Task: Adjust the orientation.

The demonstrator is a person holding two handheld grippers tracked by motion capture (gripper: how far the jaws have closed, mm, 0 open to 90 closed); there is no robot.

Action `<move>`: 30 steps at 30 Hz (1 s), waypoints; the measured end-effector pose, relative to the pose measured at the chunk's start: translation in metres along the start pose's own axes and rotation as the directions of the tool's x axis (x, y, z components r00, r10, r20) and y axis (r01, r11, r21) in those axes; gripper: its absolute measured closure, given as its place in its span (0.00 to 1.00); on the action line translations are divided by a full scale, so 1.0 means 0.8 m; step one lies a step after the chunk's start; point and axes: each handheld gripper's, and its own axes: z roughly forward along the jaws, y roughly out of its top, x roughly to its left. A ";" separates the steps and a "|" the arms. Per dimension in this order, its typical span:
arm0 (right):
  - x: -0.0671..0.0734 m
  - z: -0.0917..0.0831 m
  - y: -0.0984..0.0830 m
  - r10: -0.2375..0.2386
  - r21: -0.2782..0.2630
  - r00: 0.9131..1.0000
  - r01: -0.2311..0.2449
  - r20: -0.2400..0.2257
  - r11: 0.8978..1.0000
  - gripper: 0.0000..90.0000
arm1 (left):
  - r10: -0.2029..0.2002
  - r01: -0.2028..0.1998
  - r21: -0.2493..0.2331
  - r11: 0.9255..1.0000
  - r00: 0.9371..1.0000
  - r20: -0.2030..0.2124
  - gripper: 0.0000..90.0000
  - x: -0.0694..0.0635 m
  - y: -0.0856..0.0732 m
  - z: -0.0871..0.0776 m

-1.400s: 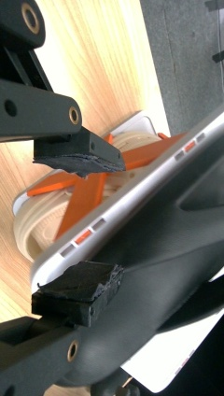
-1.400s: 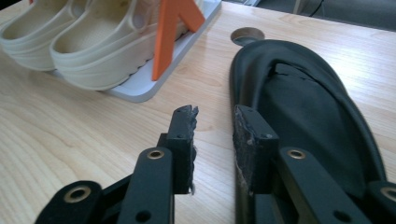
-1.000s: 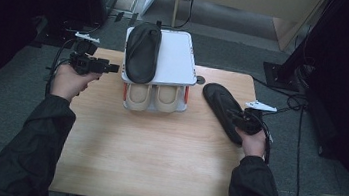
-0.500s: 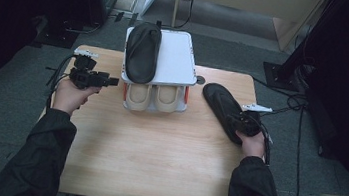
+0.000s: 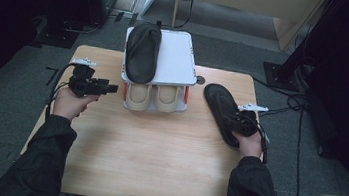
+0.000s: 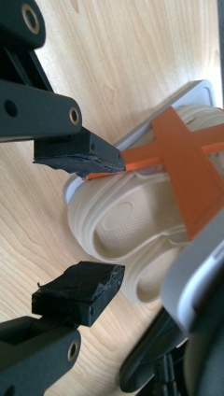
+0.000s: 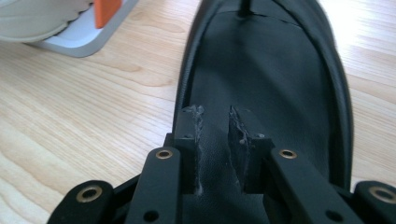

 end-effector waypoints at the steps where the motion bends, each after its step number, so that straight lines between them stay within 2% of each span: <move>1: 0.002 0.001 0.000 -0.007 0.000 1.000 0.007 -0.005 1.000 0.82 | -0.002 0.002 -0.008 1.000 1.000 0.003 0.49 0.000 -0.002 0.000; 8: 0.025 0.012 0.008 -0.045 0.014 0.998 0.046 -0.049 0.999 0.81 | 0.015 -0.015 0.003 1.000 1.000 0.003 0.50 -0.001 -0.007 0.005; 17: 0.043 0.024 0.015 -0.049 0.010 0.995 0.051 -0.090 0.999 0.77 | 0.011 -0.011 0.002 1.000 1.000 0.011 0.50 0.004 -0.013 0.010; 21: 0.039 0.022 0.017 -0.051 0.013 0.995 0.052 -0.082 0.999 0.74 | 0.025 -0.025 0.000 1.000 1.000 0.014 0.50 0.002 -0.014 0.011; 27: 0.014 -0.003 0.023 -0.032 -0.052 0.999 0.031 -0.029 0.998 0.71 | 0.038 -0.038 -0.012 0.999 0.999 0.024 0.50 -0.002 -0.018 0.013; 30: -0.001 -0.013 0.025 0.001 -0.090 1.000 -0.002 -0.017 0.996 0.69 | 0.037 -0.037 -0.010 0.999 0.999 0.030 0.50 -0.003 -0.020 0.012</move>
